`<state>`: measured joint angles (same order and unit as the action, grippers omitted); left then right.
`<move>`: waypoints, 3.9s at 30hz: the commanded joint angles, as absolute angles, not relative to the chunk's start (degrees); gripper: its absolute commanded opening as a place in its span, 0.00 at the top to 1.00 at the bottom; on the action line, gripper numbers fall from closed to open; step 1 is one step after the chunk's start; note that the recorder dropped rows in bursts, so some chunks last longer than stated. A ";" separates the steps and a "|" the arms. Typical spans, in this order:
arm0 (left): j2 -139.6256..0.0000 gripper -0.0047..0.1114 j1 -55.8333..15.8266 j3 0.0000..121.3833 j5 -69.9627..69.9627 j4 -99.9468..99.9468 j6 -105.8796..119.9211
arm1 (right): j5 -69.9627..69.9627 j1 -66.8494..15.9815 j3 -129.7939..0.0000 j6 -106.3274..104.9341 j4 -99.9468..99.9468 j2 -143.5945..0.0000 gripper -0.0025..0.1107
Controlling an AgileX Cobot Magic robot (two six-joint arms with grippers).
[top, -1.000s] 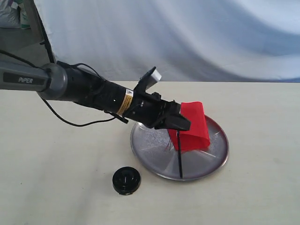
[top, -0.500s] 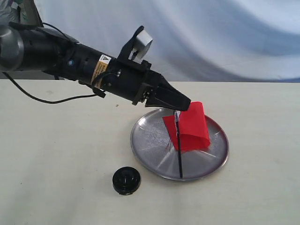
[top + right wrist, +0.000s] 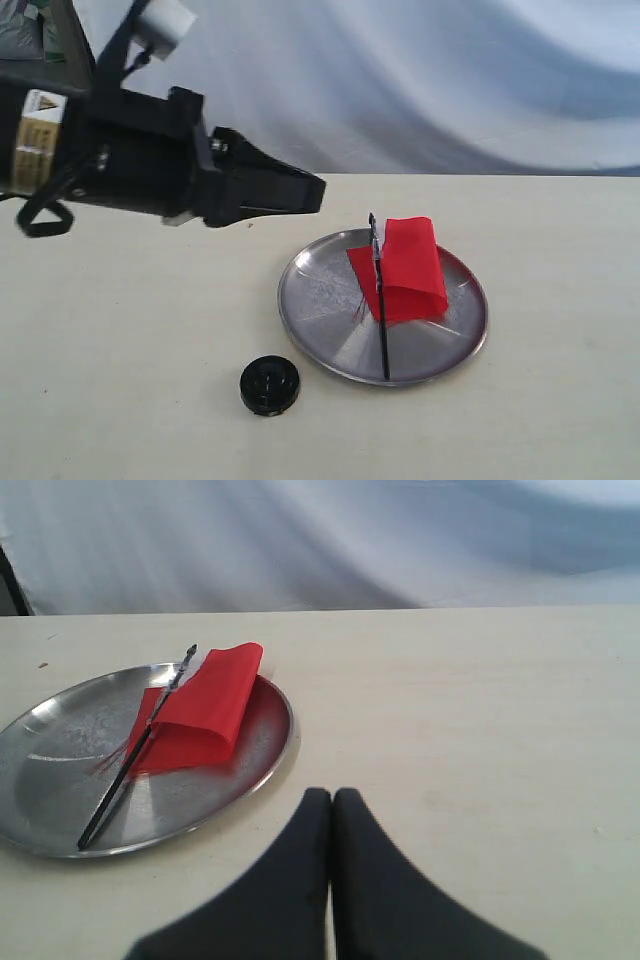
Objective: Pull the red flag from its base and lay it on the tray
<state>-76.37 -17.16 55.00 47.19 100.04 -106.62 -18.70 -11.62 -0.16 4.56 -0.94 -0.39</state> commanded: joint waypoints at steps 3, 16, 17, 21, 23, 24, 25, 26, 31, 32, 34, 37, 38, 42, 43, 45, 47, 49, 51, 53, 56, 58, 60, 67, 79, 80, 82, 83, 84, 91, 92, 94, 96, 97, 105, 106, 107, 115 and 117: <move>-54.98 0.96 -17.19 39.14 30.48 99.95 -102.54 | -18.38 -11.60 0.00 4.47 -1.44 0.00 0.98; -21.73 0.96 -17.19 11.51 18.05 97.63 -105.77 | -18.38 -11.60 0.00 4.47 -1.44 0.00 0.98; -20.44 0.96 -17.19 10.17 16.91 97.13 -105.77 | -18.38 -11.60 0.00 4.47 -1.44 0.00 0.98; -15.95 0.96 -17.19 5.86 14.27 95.48 -105.77 | -18.38 -11.60 0.00 4.47 -1.44 0.00 0.98; -13.55 0.96 -17.19 4.13 13.13 95.48 -105.77 | -18.38 -11.60 0.00 4.47 -1.44 0.00 0.98; -12.58 0.96 -17.19 3.47 12.77 95.48 -105.77 | -18.38 -11.60 0.00 4.47 -1.44 0.00 0.98; -11.34 0.96 -17.19 2.70 12.47 95.48 -105.77 | -18.38 -11.60 0.00 4.47 -1.44 0.00 0.98; -10.04 0.96 -17.19 2.04 12.35 95.48 -105.77 | -18.38 -11.60 0.00 4.47 -1.44 0.00 0.98; -5.43 0.96 -17.19 0.00 12.13 95.48 -105.77 | -18.38 -11.60 0.00 4.47 -1.44 0.00 0.98; -4.89 0.96 -17.19 0.00 12.13 95.48 -105.77 | -18.38 -11.60 0.00 4.47 -1.44 0.00 0.98; -4.27 0.96 -17.19 0.00 12.13 95.48 -105.77 | -18.38 -11.60 0.00 4.47 -1.44 0.00 0.98; -4.26 0.96 -17.19 0.00 14.08 95.86 -105.77 | -18.38 -11.60 0.00 4.47 -1.44 0.00 0.98; -4.26 0.96 -17.19 0.00 15.11 95.86 -105.77 | -18.38 -11.60 0.00 4.47 -1.44 0.00 0.98; -4.26 0.96 -17.19 0.00 18.10 97.16 -105.77 | -18.38 -11.60 0.00 4.47 -1.44 0.00 0.98; -4.26 0.96 -17.19 0.00 19.00 97.16 -105.77 | -18.38 -11.60 0.00 4.47 -1.44 0.00 0.98; -4.26 0.96 -17.19 0.00 20.89 97.16 -105.77 | -18.38 -11.60 0.00 4.47 -1.44 0.00 0.98; -4.26 0.96 -17.19 0.00 22.29 97.16 -105.77 | -18.38 -11.60 0.00 4.47 -1.44 0.00 0.98; -4.26 0.96 -17.19 0.00 23.72 97.16 -105.77 | -18.38 -11.60 0.00 4.47 -1.44 0.00 0.98; -4.26 0.96 -17.19 0.00 24.96 97.16 -105.77 | -18.38 -11.60 0.00 4.47 -1.44 0.00 0.98; -4.26 0.96 -17.19 0.00 25.25 97.16 -105.67 | -18.38 -11.60 0.00 4.47 -1.44 0.00 0.98; -4.26 0.96 -17.19 0.00 25.52 97.16 -105.67 | -18.38 -11.60 0.00 4.47 -1.44 0.00 0.98; -4.26 0.96 -17.19 0.00 25.52 97.16 -105.67 | -18.38 -11.60 0.00 4.47 -1.44 0.00 0.98; -4.26 0.96 -17.19 0.00 25.52 97.16 -105.67 | -18.38 -11.60 0.00 4.47 -1.44 0.00 0.98; -4.26 0.96 -17.19 0.00 25.52 97.16 -105.45 | -18.38 -11.60 0.00 4.47 -1.44 0.00 0.98; -4.26 0.96 -17.19 0.00 25.52 97.16 -105.45 | -18.38 -11.60 0.00 4.47 -1.44 0.00 0.98; -4.26 0.96 -17.19 0.00 25.52 97.16 -105.45 | -18.38 -11.60 0.00 4.47 -1.44 0.00 0.98; -4.26 0.96 -17.19 0.00 25.52 97.16 -105.45 | -18.38 -11.60 0.00 4.47 -1.44 0.00 0.98; -4.26 0.96 -17.19 0.00 25.52 97.16 -105.45 | -18.38 -11.60 0.00 4.47 -1.44 0.00 0.98; -4.26 0.96 -17.19 0.00 25.52 97.16 -105.45 | -18.38 -11.60 0.00 4.47 -1.44 0.00 0.98; -4.26 0.96 -17.19 0.00 25.52 97.27 -105.44 | -18.38 -11.60 0.00 4.47 -1.44 0.00 0.98; -4.26 0.96 -17.19 0.00 25.52 97.27 -105.44 | -18.38 -11.60 0.00 4.47 -1.44 0.00 0.98; -4.26 0.96 -17.19 0.00 25.52 97.27 -105.44 | -18.38 -11.60 0.00 4.47 -1.44 0.00 0.98; -4.26 0.96 -17.19 0.00 25.52 97.27 -105.44 | -18.38 -11.60 0.00 4.47 -1.44 0.00 0.98; -4.26 0.96 -17.19 0.00 25.52 97.27 -105.44 | -18.38 -11.60 0.00 4.47 -1.44 0.00 0.98; -4.26 0.96 -17.19 0.00 25.52 97.27 -105.44 | -18.38 -11.60 0.00 4.47 -1.44 0.00 0.98; -4.26 0.96 -17.19 0.00 25.52 97.27 -105.44 | -18.38 -11.60 0.00 4.47 -1.44 0.00 0.98; -4.26 0.96 -17.19 0.00 25.52 97.27 -105.44 | -18.38 -11.60 0.00 4.47 -1.44 0.00 0.98; -4.26 0.96 -17.19 0.00 25.52 97.27 -105.44 | -18.38 -11.60 0.00 4.47 -1.44 0.00 0.98; -4.26 0.96 -17.19 0.00 25.52 97.27 -105.44 | -18.38 -11.60 0.00 4.47 -1.44 0.00 0.98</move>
